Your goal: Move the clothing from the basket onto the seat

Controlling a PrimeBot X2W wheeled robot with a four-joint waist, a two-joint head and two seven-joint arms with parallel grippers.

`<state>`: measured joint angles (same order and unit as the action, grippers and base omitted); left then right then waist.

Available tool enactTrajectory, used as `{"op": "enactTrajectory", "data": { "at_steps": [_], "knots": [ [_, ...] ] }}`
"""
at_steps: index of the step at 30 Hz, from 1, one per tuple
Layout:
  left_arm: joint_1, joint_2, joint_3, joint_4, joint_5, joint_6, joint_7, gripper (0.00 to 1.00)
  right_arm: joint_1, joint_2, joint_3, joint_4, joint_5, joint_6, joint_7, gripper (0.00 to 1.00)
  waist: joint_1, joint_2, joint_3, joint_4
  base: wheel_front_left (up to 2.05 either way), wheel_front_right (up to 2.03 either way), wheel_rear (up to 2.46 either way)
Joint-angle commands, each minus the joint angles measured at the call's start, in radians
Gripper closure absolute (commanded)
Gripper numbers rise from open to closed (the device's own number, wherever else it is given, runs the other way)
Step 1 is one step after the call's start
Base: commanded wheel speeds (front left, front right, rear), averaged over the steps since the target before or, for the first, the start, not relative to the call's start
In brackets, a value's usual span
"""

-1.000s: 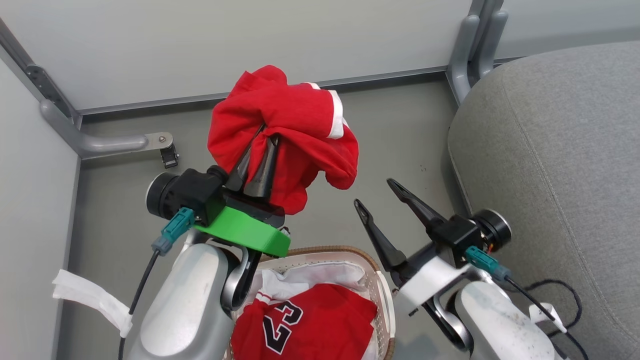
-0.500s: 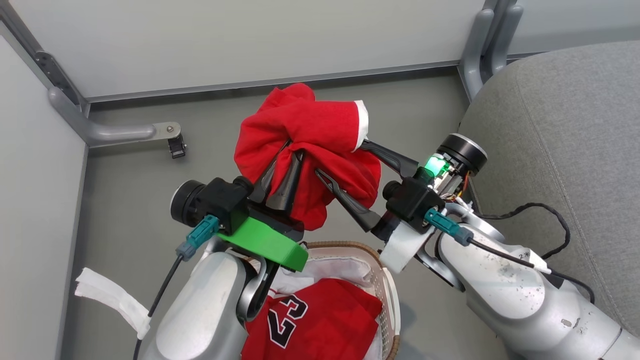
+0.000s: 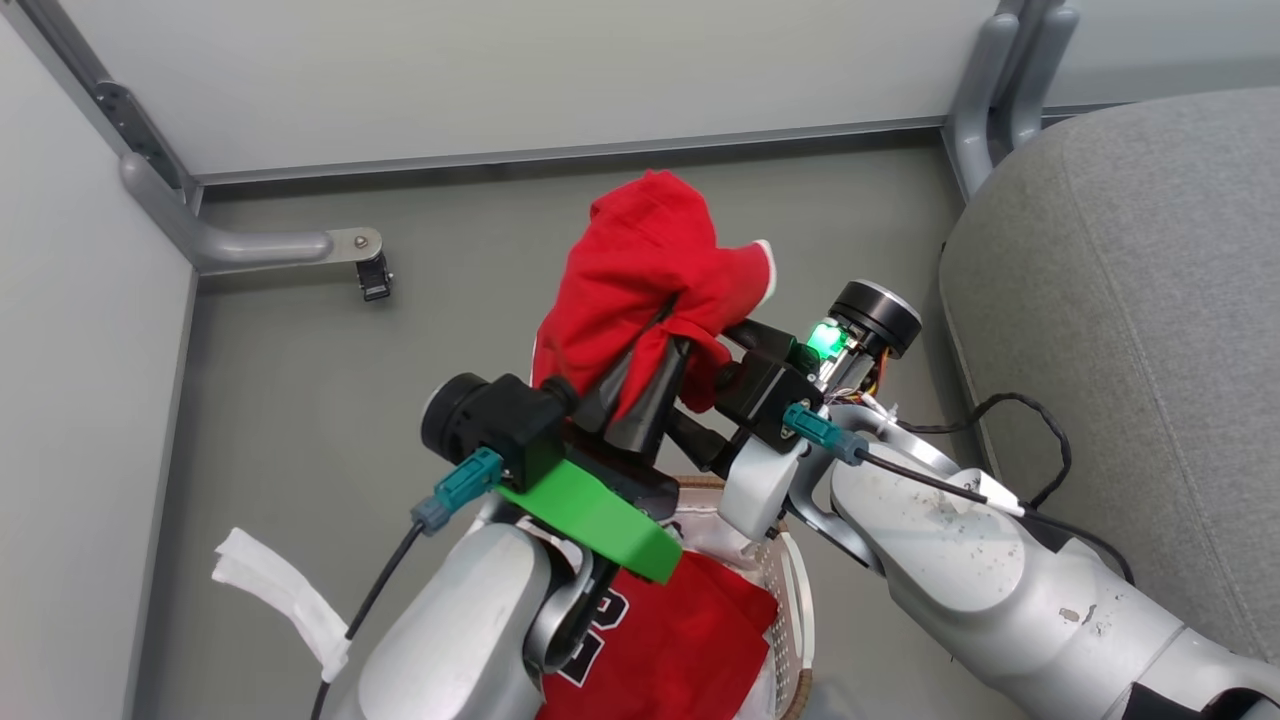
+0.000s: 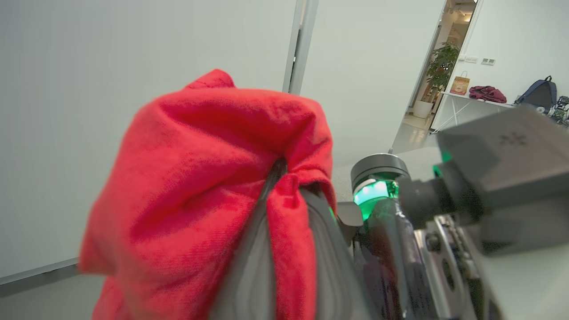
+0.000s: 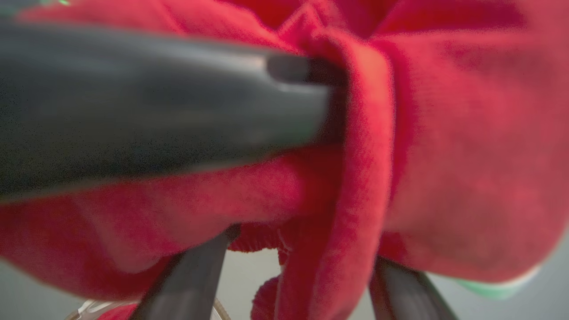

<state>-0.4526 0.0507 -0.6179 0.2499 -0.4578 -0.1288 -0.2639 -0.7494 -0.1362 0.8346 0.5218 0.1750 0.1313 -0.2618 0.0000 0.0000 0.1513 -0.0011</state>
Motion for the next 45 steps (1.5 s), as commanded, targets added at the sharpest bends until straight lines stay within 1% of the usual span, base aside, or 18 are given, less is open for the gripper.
{"op": "enactTrajectory", "data": {
  "at_steps": [1,5,7,8,13,19,20,21,22,23,28,33,39,45],
  "knots": [
    [-0.019,0.001,-0.018,-0.006,-0.015,-0.003,-0.001,1.00,-0.011,0.002,0.010,0.010,0.013,-0.001,-0.005,0.00,0.0000,0.0000,0.006,0.013,0.00,0.00,0.00],
    [-0.024,0.001,-0.051,-0.009,-0.063,-0.003,-0.001,1.00,-0.022,0.008,0.033,0.027,0.060,-0.001,-0.005,0.00,0.0000,0.0000,0.012,0.032,0.00,0.00,0.00],
    [-0.030,0.001,-0.059,-0.007,-0.074,-0.003,-0.001,1.00,-0.024,0.006,0.042,0.026,0.083,-0.001,-0.005,0.74,0.0000,0.0000,0.015,0.042,0.00,0.00,0.00],
    [-0.031,0.001,-0.060,-0.006,-0.083,-0.003,-0.001,1.00,-0.024,0.005,0.043,0.023,0.096,-0.001,-0.005,1.00,0.0000,0.0000,0.017,0.046,0.00,0.00,0.00],
    [-0.033,0.001,-0.055,0.008,-0.085,-0.003,-0.001,1.00,-0.014,-0.010,0.023,-0.003,0.141,-0.001,-0.005,1.00,0.0000,0.0000,0.024,0.060,0.00,0.00,0.00],
    [-0.024,0.001,-0.035,0.029,-0.065,-0.003,0.000,1.00,0.024,-0.019,-0.034,-0.023,0.166,-0.001,-0.005,1.00,0.0000,0.0000,0.024,0.052,0.00,0.00,0.00],
    [-0.022,0.001,-0.032,0.027,-0.061,-0.003,0.000,0.96,0.028,-0.019,-0.043,-0.026,0.168,-0.001,-0.005,1.00,0.0000,0.0000,0.023,0.050,0.00,0.00,0.00],
    [-0.018,0.001,-0.029,0.023,-0.057,-0.003,0.000,0.64,0.036,-0.018,-0.056,-0.031,0.171,-0.001,-0.005,1.00,0.0000,0.0000,0.023,0.047,0.00,0.00,0.00],
    [-0.017,0.001,-0.026,0.019,-0.052,-0.003,0.000,0.22,0.043,-0.019,-0.064,-0.032,0.169,-0.001,-0.005,1.00,0.0000,0.0000,0.022,0.044,0.00,0.00,0.00],
    [-0.017,0.001,-0.024,0.013,-0.043,-0.003,0.000,0.00,0.051,-0.018,-0.075,-0.033,0.170,-0.001,-0.005,1.00,0.0000,0.0000,0.022,0.041,0.00,0.00,0.00],
    [-0.003,0.001,-0.009,-0.002,-0.034,-0.003,0.000,0.00,0.083,-0.009,-0.130,-0.031,0.183,-0.001,-0.005,1.00,0.0000,0.0000,0.019,0.027,0.00,0.00,0.00],
    [0.017,0.002,0.024,0.002,-0.004,-0.003,0.000,0.00,0.127,-0.007,-0.217,-0.036,0.185,-0.001,-0.005,1.00,0.0000,0.0000,0.014,-0.008,0.00,0.00,0.00],
    [0.034,0.002,0.051,0.015,0.024,-0.003,0.000,0.00,0.178,-0.002,-0.302,-0.046,0.182,-0.001,-0.005,1.00,0.0000,0.0000,0.007,-0.104,0.00,0.00,0.00],
    [0.041,0.002,0.079,0.033,0.057,-0.003,0.000,0.00,0.219,0.003,-0.357,-0.065,0.194,-0.001,-0.005,1.00,0.0000,0.0000,0.009,-0.247,0.00,0.00,0.00]
  ]
}}
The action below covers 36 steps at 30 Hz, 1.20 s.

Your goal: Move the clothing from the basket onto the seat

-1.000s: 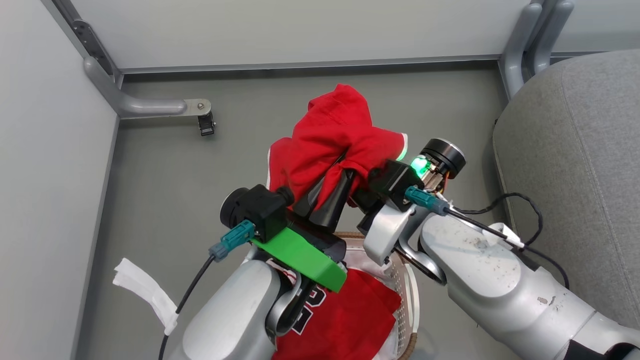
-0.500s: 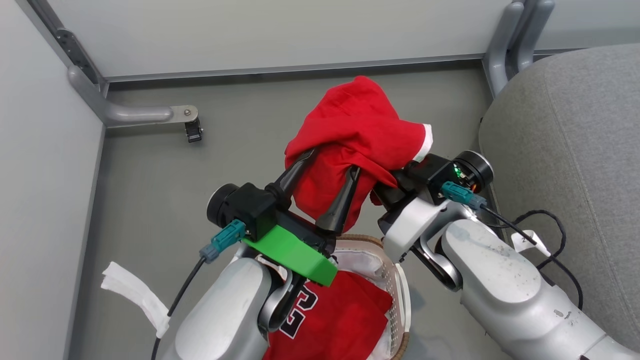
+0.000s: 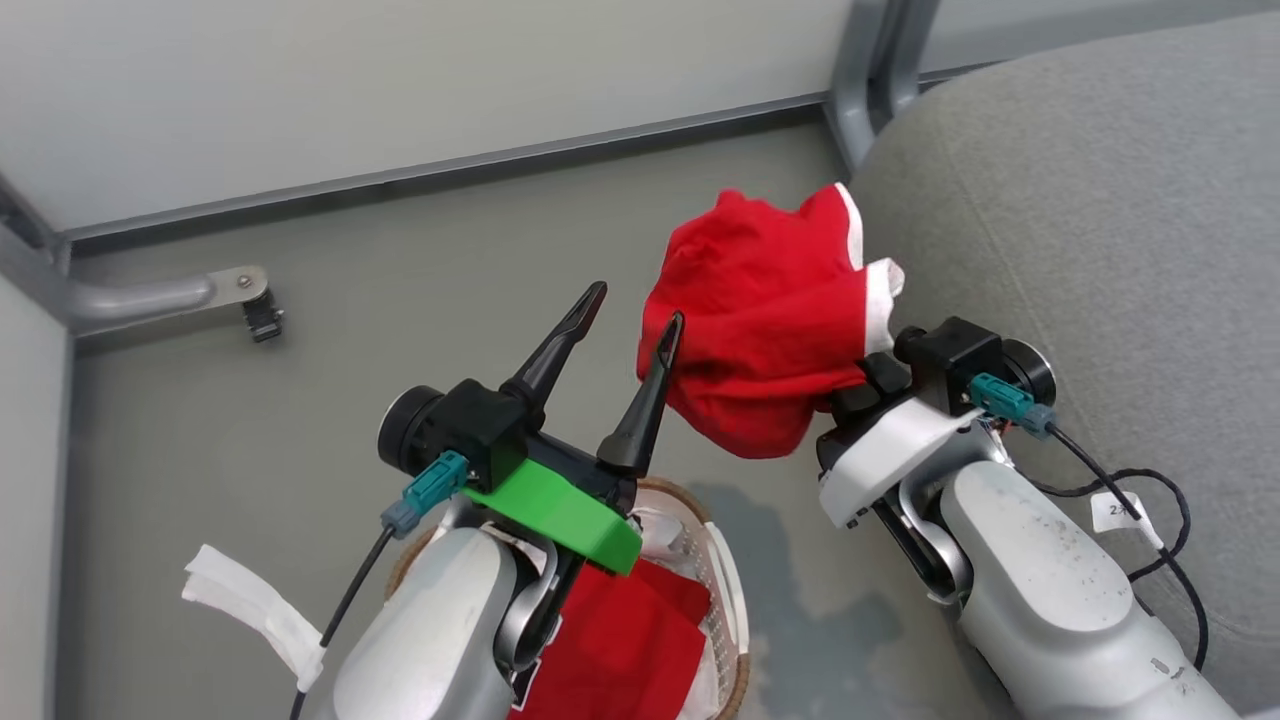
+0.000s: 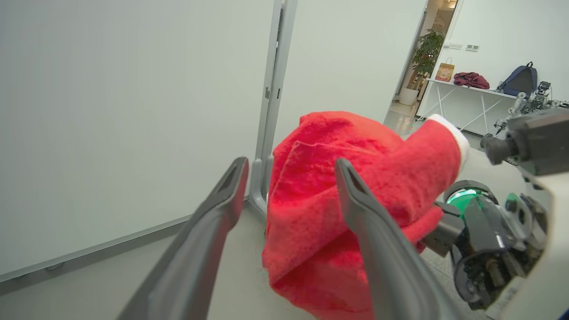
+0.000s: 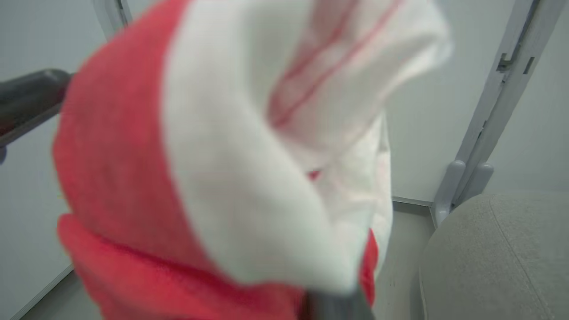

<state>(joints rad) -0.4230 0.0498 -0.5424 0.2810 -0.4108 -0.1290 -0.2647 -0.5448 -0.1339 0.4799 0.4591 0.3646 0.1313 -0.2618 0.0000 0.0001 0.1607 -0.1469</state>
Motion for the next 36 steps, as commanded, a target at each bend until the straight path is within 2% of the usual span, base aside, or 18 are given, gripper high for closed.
{"op": "enactTrajectory", "data": {
  "at_steps": [1,7,12,19,26,31,36],
  "knots": [
    [0.011,0.002,0.002,0.002,0.019,-0.003,0.000,0.00,0.025,-0.001,-0.015,-0.008,0.006,-0.001,-0.005,1.00,0.0000,-0.0001,0.001,-0.128,0.00,0.00,0.00],
    [0.019,0.003,0.022,0.001,0.036,-0.003,0.000,0.00,0.071,-0.001,-0.055,-0.040,0.003,-0.001,-0.005,1.00,0.0000,-0.0001,0.018,-0.294,0.00,0.00,0.00],
    [0.028,0.004,0.017,0.007,0.044,-0.003,0.000,0.00,0.116,0.000,-0.100,-0.071,0.004,-0.001,-0.005,1.00,0.0000,-0.0001,0.024,-0.391,0.00,0.00,0.00],
    [-0.020,0.004,-0.057,0.029,0.036,-0.003,0.000,0.00,0.215,0.005,-0.256,-0.158,-0.028,-0.001,-0.005,1.00,0.0000,-0.0001,0.058,-0.412,0.00,0.00,0.00],
    [-0.053,0.004,-0.097,0.048,0.028,-0.003,0.000,0.00,0.268,0.020,-0.355,-0.206,-0.063,-0.001,-0.005,1.00,0.0000,-0.0001,0.092,-0.417,0.00,0.00,0.00],
    [-0.051,0.029,-0.088,0.048,0.039,-0.003,0.000,0.00,0.193,0.012,-0.382,-0.166,-0.093,-0.001,-0.005,1.00,0.0000,-0.0001,0.134,-0.416,0.00,0.00,0.00],
    [-0.035,0.079,-0.049,0.035,0.067,-0.003,0.000,0.00,0.020,-0.023,-0.386,-0.048,-0.111,-0.001,-0.005,1.00,0.0000,-0.0001,0.207,-0.415,0.00,0.00,0.00]
  ]
}}
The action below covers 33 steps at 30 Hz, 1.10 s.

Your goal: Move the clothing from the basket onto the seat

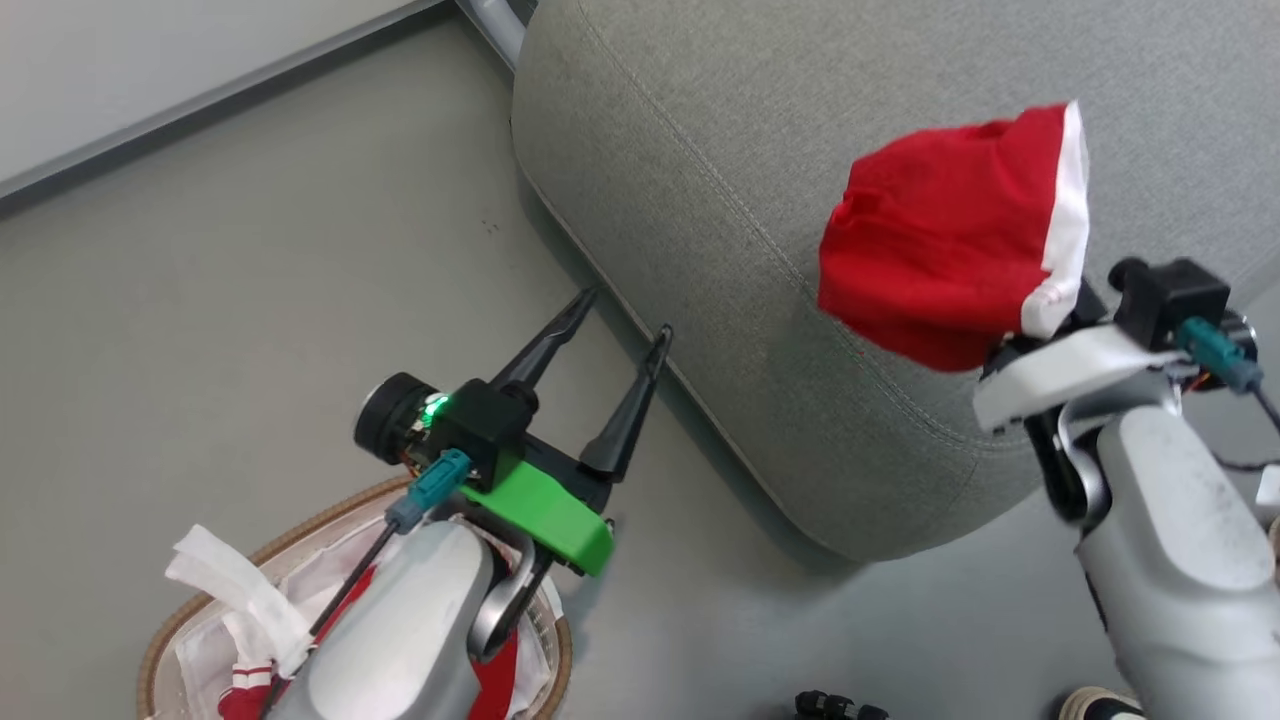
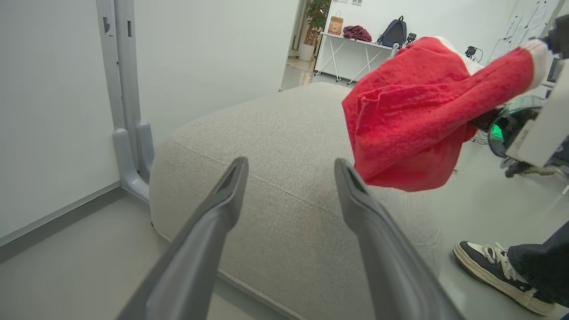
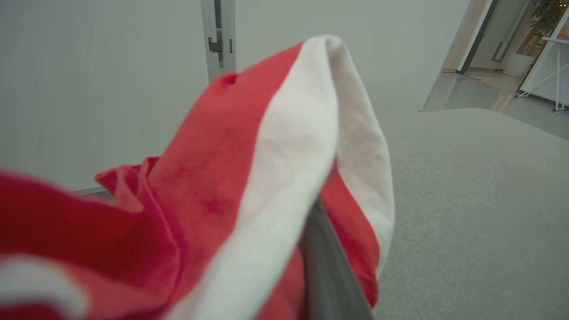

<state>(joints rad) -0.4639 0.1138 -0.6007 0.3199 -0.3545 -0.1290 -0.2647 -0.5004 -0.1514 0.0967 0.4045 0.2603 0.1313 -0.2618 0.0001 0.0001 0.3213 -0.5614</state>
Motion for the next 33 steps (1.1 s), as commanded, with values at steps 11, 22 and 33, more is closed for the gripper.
{"op": "enactTrajectory", "data": {
  "at_steps": [11,22,33],
  "knots": [
    [-0.071,0.116,-0.003,-0.057,0.037,-0.003,0.001,0.00,-0.399,-0.165,-0.205,0.316,-0.107,-0.001,-0.005,1.00,-0.0001,-0.0001,0.265,0.142,0.00,0.00,0.00],
    [-0.117,0.185,0.001,-0.120,0.038,-0.003,0.001,0.00,-0.586,-0.229,-0.454,0.460,-0.237,-0.001,-0.005,1.00,-0.0001,-0.0001,0.406,0.256,0.00,0.00,0.00],
    [-0.117,0.211,0.025,-0.136,0.040,-0.003,0.001,0.00,-0.595,-0.192,-0.661,0.512,-0.370,-0.001,-0.005,0.20,-0.0001,-0.0001,0.467,0.293,0.00,0.00,0.00]
  ]
}}
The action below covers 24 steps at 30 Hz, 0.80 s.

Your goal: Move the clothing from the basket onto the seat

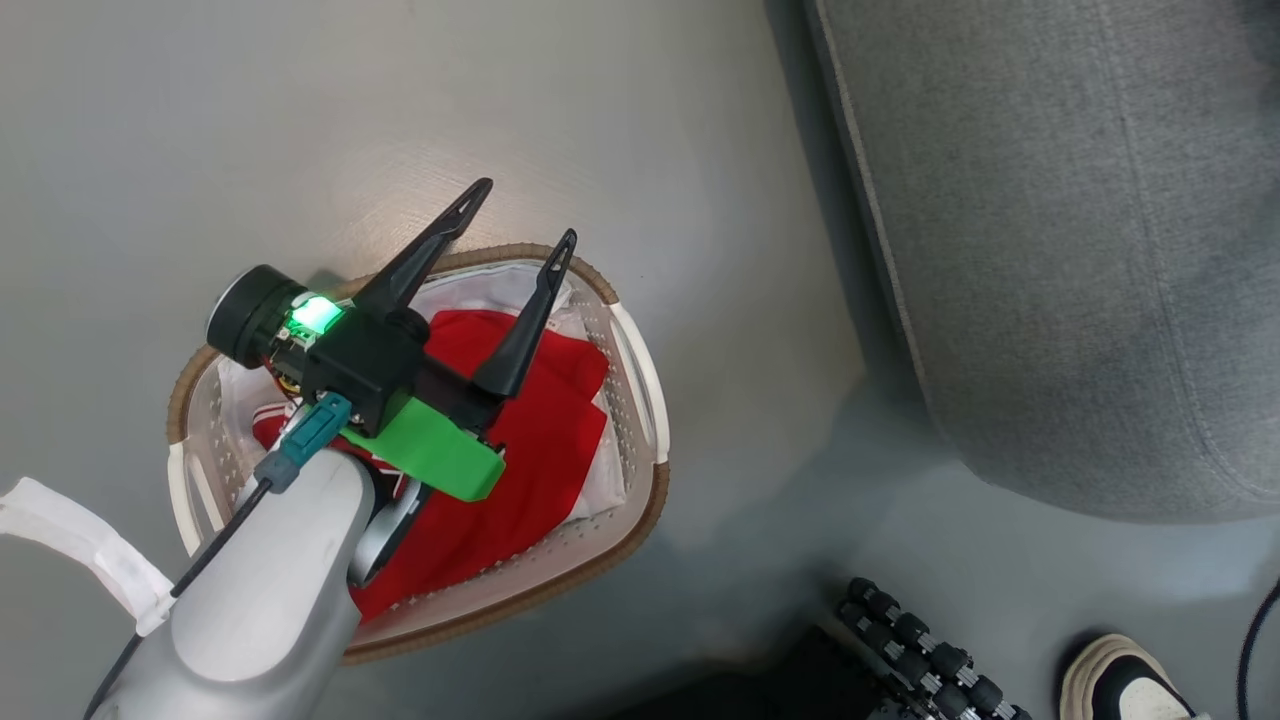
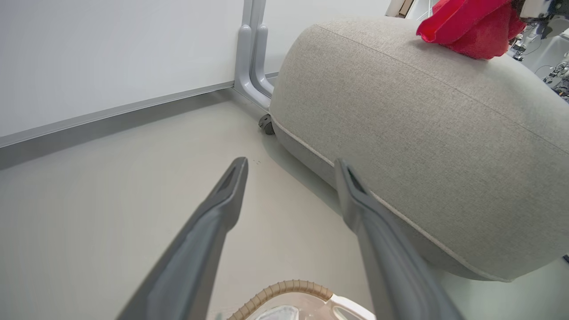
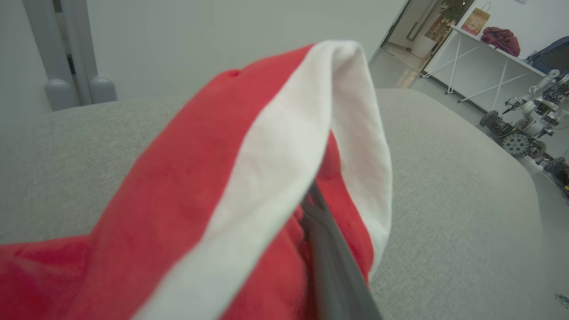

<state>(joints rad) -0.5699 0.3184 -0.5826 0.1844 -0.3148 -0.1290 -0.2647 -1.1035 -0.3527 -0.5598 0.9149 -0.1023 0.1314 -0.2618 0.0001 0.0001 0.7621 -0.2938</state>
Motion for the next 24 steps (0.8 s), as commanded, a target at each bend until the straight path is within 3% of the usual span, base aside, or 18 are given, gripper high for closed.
{"op": "enactTrajectory", "data": {
  "at_steps": [1,8,14,24],
  "knots": [
    [-0.008,0.006,0.011,0.002,-0.001,-0.003,0.001,0.00,0.017,0.017,-0.013,0.003,-0.015,-0.001,-0.005,0.00,-0.0001,-0.0001,0.025,0.025,0.00,0.00,0.00],
    [0.002,-0.018,0.038,0.021,-0.006,-0.003,0.001,0.00,0.136,0.057,-0.091,-0.051,-0.022,-0.001,-0.005,0.00,-0.0001,-0.0001,-0.022,0.036,0.00,0.00,0.00],
    [0.031,-0.046,0.070,0.043,-0.009,-0.003,0.001,0.00,0.290,0.084,-0.086,-0.157,0.038,-0.001,-0.005,0.00,-0.0001,-0.0001,-0.089,0.048,0.00,0.00,0.00],
    [0.108,-0.106,0.170,0.089,0.010,-0.003,0.001,0.00,0.535,0.127,0.110,-0.379,0.151,-0.001,-0.005,0.00,-0.0001,-0.0001,-0.224,0.079,0.00,0.00,0.00]
  ]
}}
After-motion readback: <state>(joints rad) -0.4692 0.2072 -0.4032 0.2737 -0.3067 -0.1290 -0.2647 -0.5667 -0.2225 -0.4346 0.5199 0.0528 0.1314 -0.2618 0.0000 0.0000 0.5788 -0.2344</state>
